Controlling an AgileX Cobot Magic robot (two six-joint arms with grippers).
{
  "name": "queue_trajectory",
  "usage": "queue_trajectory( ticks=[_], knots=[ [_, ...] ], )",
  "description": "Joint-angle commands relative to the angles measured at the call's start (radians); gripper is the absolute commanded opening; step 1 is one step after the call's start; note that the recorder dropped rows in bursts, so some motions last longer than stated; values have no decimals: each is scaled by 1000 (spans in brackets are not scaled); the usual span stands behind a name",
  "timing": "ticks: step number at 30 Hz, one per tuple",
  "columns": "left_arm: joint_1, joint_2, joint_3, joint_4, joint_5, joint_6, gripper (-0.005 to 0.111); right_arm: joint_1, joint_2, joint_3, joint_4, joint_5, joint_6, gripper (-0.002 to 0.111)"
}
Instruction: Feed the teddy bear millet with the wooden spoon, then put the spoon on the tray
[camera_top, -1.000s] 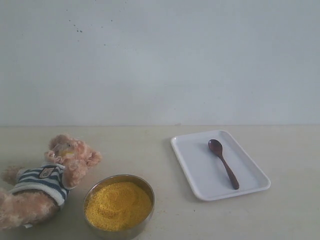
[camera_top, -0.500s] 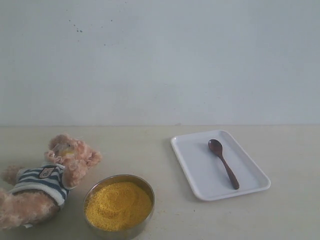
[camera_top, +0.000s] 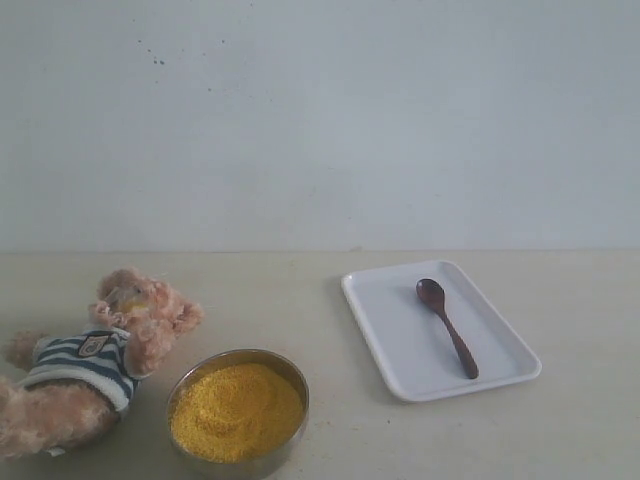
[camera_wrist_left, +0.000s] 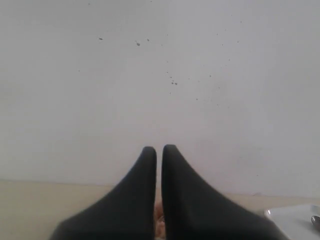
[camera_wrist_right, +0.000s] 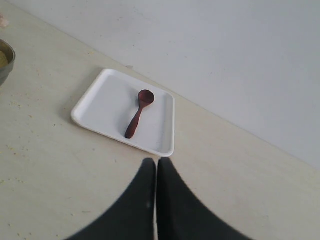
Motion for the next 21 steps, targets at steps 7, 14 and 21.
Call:
queue_trajectory(
  ticks=[7,14,21],
  knots=[
    [-3,-45,94,23,200,14,4,-2,-4,-1,-1,-4,-2,0],
    [42,-200,324,89,120,-116,4,-2,-4,-1,-1,-4,-2,0],
    [43,-200,358,83,262,-130,4,-2,-4,-1,-1,-4,-2,0]
  ],
)
